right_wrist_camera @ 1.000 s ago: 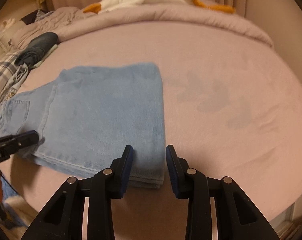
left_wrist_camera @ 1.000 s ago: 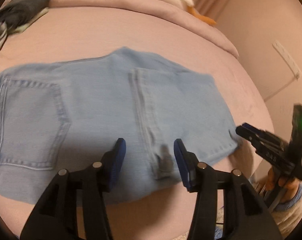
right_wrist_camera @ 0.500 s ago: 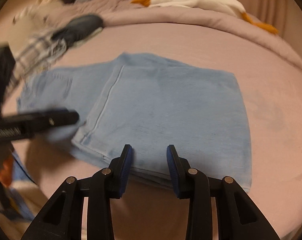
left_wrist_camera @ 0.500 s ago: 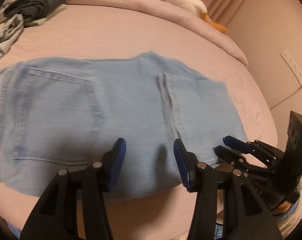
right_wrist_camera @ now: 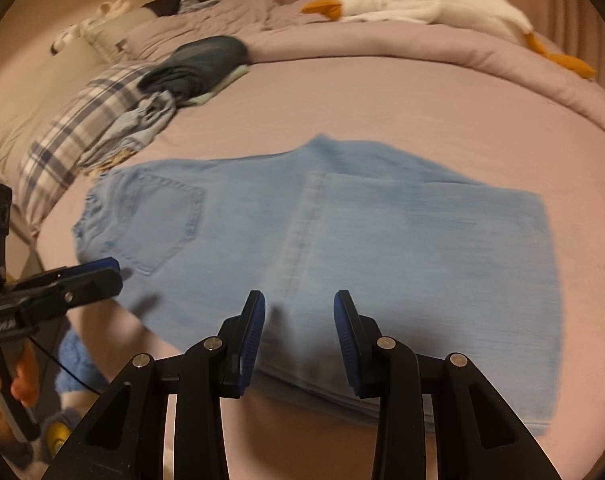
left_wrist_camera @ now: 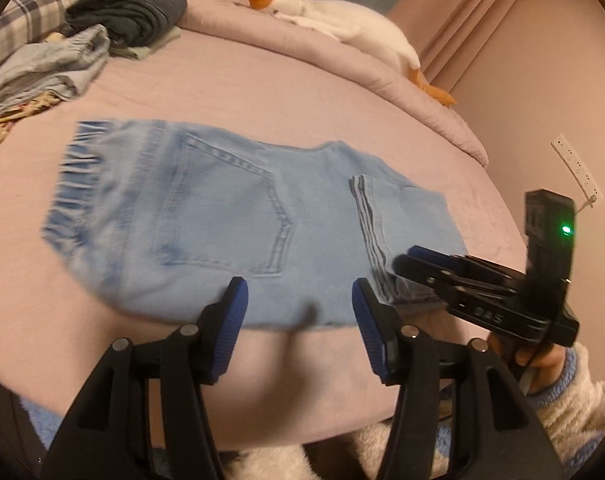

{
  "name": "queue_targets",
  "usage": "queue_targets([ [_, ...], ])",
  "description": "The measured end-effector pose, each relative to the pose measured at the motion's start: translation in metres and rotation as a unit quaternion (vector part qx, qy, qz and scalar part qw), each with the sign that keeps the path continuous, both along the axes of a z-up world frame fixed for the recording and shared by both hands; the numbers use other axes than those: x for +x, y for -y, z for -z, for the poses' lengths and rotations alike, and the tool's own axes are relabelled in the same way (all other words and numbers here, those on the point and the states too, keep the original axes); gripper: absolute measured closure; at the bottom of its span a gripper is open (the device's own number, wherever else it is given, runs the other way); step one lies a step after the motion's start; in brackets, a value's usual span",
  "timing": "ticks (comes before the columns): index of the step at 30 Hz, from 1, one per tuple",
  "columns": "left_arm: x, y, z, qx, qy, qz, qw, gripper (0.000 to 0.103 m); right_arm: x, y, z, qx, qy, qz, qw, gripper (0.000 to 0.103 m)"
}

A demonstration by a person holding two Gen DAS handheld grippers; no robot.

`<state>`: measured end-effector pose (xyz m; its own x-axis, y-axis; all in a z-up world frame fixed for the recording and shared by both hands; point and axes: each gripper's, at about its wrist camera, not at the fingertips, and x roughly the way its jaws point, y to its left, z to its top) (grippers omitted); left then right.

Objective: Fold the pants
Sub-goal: 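Grasp the elastic cuffs with the left gripper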

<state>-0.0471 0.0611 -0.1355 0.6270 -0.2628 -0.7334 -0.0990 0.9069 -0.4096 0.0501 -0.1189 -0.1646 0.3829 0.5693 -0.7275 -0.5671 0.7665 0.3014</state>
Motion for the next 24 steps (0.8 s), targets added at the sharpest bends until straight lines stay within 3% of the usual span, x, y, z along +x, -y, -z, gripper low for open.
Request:
queue_targets([
  [8,-0.041,-0.058,0.005,-0.023,-0.011,-0.095,0.9951,0.048,-0.002,-0.025,-0.002,0.003,-0.001,-0.032,0.999,0.067],
  [12,-0.048,-0.087,0.013,-0.062,-0.015,-0.144,0.9874,0.048,0.003,-0.023,-0.001,0.009,-0.012,-0.029,0.999,0.067],
  [24,-0.046,-0.101,0.027,-0.143,-0.019,-0.164,0.9759,0.048,0.005,-0.022,0.004,0.016,-0.031,-0.019,0.999,0.067],
])
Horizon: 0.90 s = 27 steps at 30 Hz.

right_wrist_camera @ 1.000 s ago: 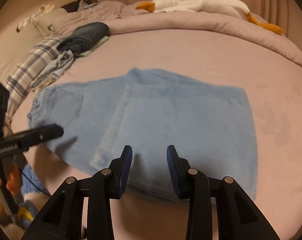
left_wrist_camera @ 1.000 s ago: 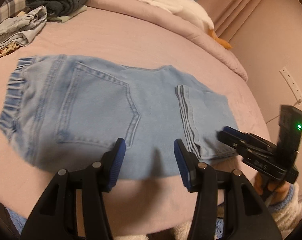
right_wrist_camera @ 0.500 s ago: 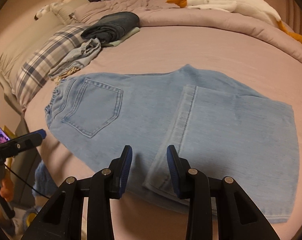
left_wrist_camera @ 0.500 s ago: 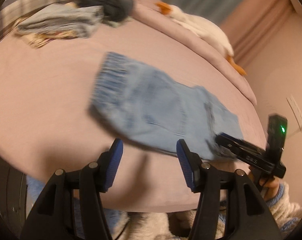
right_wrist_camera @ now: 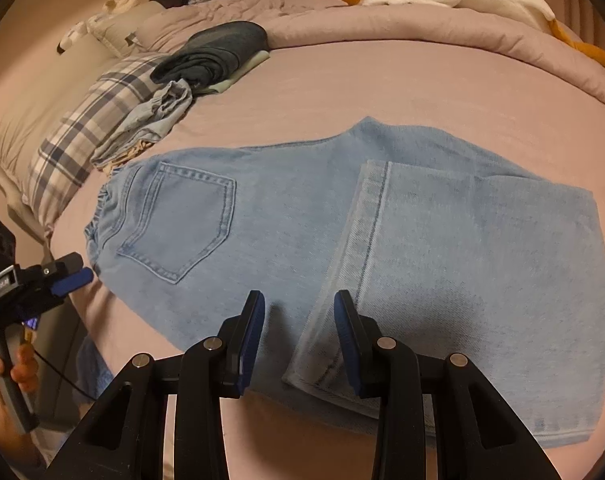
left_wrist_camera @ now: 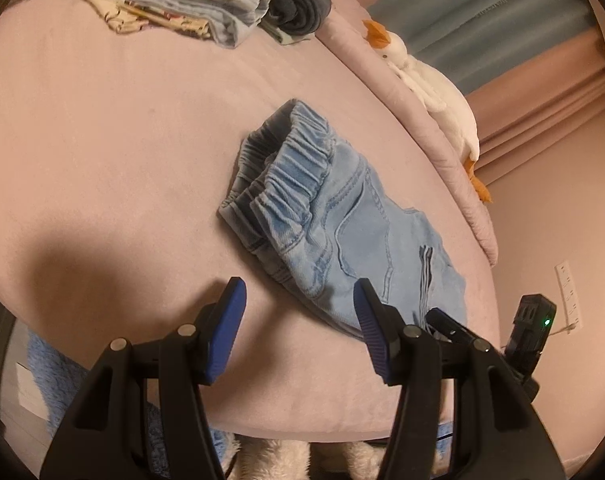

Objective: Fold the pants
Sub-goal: 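Grasp the elastic cuffs with the left gripper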

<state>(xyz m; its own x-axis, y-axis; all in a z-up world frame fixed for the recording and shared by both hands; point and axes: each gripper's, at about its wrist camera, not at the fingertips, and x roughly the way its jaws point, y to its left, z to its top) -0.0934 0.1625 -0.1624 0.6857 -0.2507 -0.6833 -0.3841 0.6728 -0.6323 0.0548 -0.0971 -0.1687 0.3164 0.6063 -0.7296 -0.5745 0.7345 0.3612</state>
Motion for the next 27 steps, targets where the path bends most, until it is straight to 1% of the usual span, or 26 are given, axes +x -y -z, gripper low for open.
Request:
queue_targets([
  [4,0.002,-0.008,0.006,-0.021,-0.004,-0.005,0.9998,0.048,0.001,0.000,0.001,0.001,-0.005,0.001,1.000,0.067],
  [8,0.001,-0.012,0.012,-0.044,-0.008,-0.010,0.9990,0.047,0.002,0.000,0.002,0.005,-0.007,-0.002,1.000,0.063],
  [11,0.004,-0.013,0.014,-0.054,-0.005,-0.012,0.9984,0.047,0.002,0.000,0.002,0.004,-0.004,-0.004,1.000,0.062],
  [15,0.011,-0.012,0.016,-0.063,-0.002,-0.014,0.9979,0.047,0.003,-0.001,0.003,0.005,-0.004,-0.004,1.000,0.062],
  [20,0.021,-0.012,0.018,-0.058,-0.006,-0.021,0.9981,0.047,0.004,-0.001,0.003,0.009,-0.006,-0.004,1.000,0.062],
  [23,0.022,-0.015,0.020,-0.058,-0.002,-0.033,0.9977,0.047,0.003,-0.002,0.004,0.009,-0.003,-0.005,1.000,0.061],
  [27,0.027,-0.022,0.025,-0.068,0.002,-0.050,0.9964,0.047,0.003,-0.004,0.003,0.009,-0.002,-0.006,1.000,0.059],
])
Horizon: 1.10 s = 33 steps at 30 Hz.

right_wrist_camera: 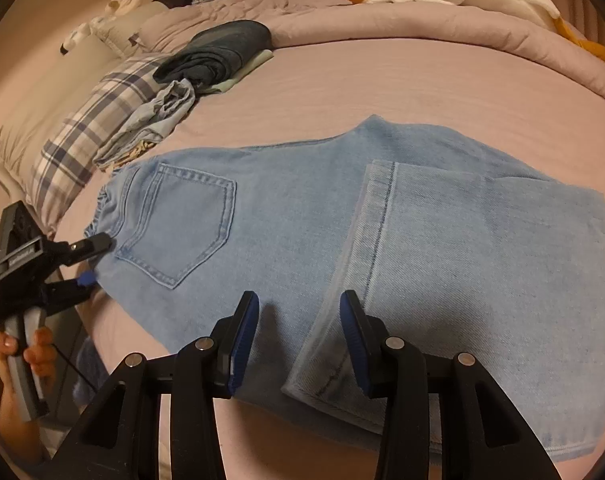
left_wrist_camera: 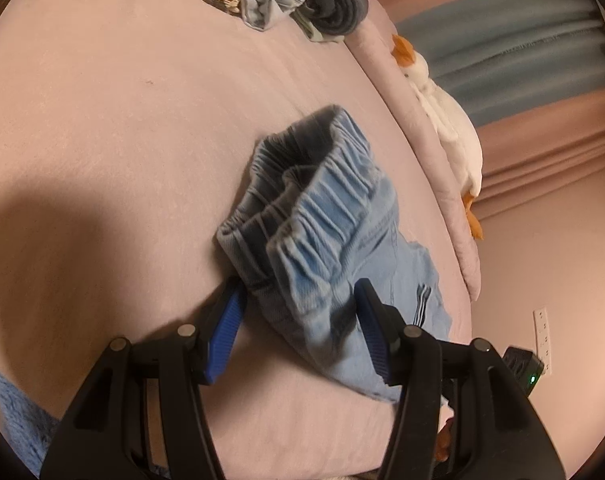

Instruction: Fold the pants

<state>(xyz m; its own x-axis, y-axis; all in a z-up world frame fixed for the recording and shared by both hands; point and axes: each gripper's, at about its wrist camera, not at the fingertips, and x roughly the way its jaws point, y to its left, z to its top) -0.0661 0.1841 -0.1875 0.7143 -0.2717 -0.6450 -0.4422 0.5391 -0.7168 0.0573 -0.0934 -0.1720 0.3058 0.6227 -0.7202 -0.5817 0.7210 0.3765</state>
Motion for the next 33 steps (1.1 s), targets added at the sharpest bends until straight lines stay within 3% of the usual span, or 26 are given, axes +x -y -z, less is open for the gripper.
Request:
queue_targets([
  [12,0.008,-0.009,-0.001,0.009,0.016,-0.031,0.9993,0.046,-0.001,-0.001,0.000,-0.001,0.003,-0.002,1.000,0.057],
  [20,0.025,-0.007,-0.006,0.030,0.023,-0.032,0.9988,0.027,-0.001,-0.002,0.000,-0.003,0.004,-0.003,1.000,0.056],
  [24,0.033,-0.007,-0.006,0.039,0.020,-0.023,0.9988,0.024,-0.001,-0.003,-0.001,-0.006,0.008,-0.005,1.000,0.055],
  [27,0.035,-0.007,-0.006,0.043,0.016,-0.016,0.9988,0.025,-0.001,-0.003,0.000,-0.006,0.007,-0.004,1.000,0.054],
  [33,0.035,-0.002,-0.011,0.066,-0.003,0.001,0.9978,0.039,0.000,-0.004,0.001,-0.009,0.009,-0.003,1.000,0.053],
])
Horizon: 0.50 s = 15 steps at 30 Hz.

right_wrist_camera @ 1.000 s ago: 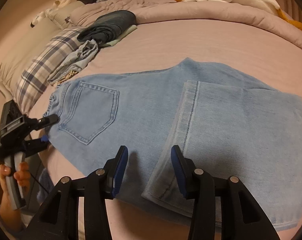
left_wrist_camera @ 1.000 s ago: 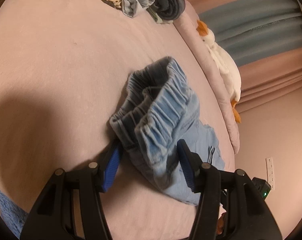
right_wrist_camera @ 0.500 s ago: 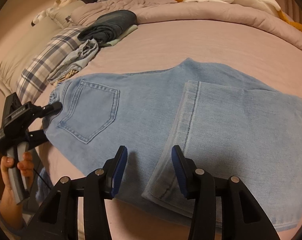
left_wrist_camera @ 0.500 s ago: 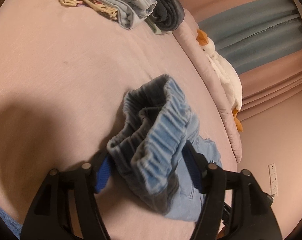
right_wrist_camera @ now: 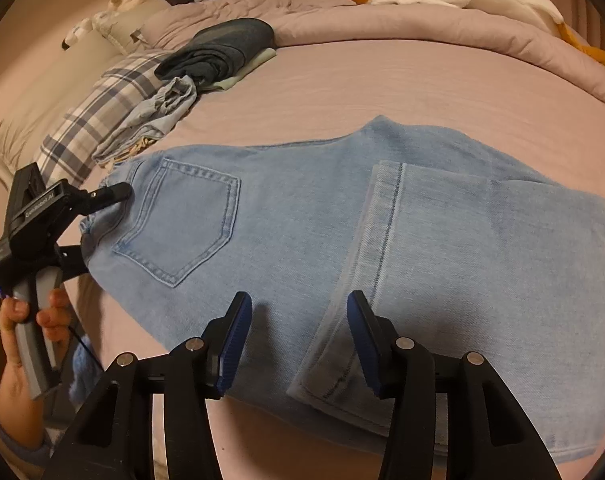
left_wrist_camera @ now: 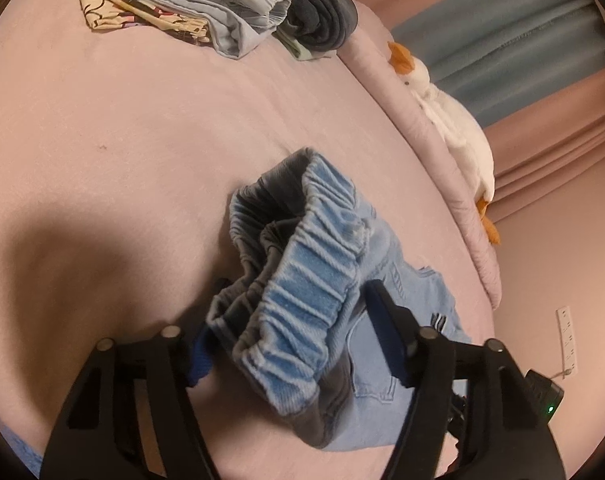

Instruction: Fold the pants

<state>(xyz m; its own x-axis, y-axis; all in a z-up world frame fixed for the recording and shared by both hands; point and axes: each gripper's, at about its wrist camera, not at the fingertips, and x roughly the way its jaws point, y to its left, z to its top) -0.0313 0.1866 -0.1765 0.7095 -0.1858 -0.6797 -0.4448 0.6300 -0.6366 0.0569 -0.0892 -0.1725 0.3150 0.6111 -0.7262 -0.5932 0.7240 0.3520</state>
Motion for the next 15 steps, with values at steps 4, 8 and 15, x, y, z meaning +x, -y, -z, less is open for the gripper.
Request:
queue_targets([
  [4,-0.002,0.007,-0.010,0.038,-0.007,0.003,0.9992,0.056,0.000,-0.003,0.000,-0.009,0.005,0.001,1.000,0.053],
  [8,-0.002,0.021,-0.025,0.088,-0.002,0.013,0.9960,0.067,0.000,-0.005,-0.001,-0.015,0.007,0.005,1.000,0.053],
  [15,-0.008,0.027,-0.039,0.094,0.026,0.026,0.9949,0.070,0.002,0.002,-0.008,0.008,0.001,0.026,1.000,0.053],
])
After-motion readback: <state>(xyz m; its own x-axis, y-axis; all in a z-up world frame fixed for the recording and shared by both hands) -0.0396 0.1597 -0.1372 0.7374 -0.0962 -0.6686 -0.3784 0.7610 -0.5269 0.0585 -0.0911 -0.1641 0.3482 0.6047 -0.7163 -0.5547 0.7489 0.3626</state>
